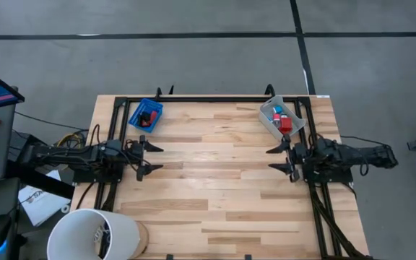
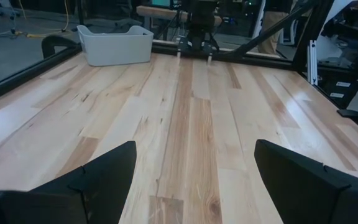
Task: Pick & Place Office items
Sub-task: Return to Home Position
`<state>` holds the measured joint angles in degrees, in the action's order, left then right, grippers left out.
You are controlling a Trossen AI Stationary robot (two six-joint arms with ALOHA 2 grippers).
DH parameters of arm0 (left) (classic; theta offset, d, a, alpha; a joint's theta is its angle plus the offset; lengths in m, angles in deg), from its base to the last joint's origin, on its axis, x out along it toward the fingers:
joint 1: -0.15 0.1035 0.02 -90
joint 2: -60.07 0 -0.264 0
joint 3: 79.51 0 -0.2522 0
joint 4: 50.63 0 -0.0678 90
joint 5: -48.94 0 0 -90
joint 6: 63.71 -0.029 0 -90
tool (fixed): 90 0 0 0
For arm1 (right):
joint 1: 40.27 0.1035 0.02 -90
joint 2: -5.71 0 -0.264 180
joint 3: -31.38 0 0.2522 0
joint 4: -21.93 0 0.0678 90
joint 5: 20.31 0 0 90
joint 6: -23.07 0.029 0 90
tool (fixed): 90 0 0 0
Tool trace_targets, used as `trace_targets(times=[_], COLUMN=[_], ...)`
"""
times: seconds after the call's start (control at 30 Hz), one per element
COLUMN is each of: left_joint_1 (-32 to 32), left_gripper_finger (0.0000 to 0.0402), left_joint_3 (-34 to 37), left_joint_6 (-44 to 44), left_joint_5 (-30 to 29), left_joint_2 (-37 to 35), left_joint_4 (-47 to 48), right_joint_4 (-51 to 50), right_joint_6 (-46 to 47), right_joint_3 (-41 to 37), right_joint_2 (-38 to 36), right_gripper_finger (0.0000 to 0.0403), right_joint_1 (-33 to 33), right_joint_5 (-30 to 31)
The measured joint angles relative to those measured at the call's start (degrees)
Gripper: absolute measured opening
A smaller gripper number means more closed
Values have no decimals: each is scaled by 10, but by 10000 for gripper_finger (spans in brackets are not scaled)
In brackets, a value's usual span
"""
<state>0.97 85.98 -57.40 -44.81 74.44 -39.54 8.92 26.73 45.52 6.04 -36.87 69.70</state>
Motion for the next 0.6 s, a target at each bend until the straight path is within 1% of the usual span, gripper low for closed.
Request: trace_targets(times=[0.1, 0.23, 0.33, 0.4, 0.47, 0.6], left_joint_1=[0, 0, 0, 0, 0, 0], left_gripper_finger=[324, 324, 324, 324, 324, 324], left_joint_3=[0, 0, 0, 0, 0, 0], left_joint_6=[0, 0, 0, 0, 0, 0], left_joint_5=[0, 0, 0, -1, -1, -1], left_joint_2=[0, 0, 0, 0, 0, 0], left_joint_4=[-1, -2, -3, -3, -3, -4], right_joint_4=[0, 0, 0, 0, 0, 0], right_joint_6=[43, 75, 150, 183, 197, 198], right_joint_3=[0, 0, 0, 0, 0, -1], right_joint_2=[13, 13, 13, 13, 13, 13], right_gripper_finger=[245, 245, 245, 245, 245, 245], right_joint_1=[-2, -2, -2, -2, -2, -2], right_joint_5=[0, 0, 0, 0, 0, 0])
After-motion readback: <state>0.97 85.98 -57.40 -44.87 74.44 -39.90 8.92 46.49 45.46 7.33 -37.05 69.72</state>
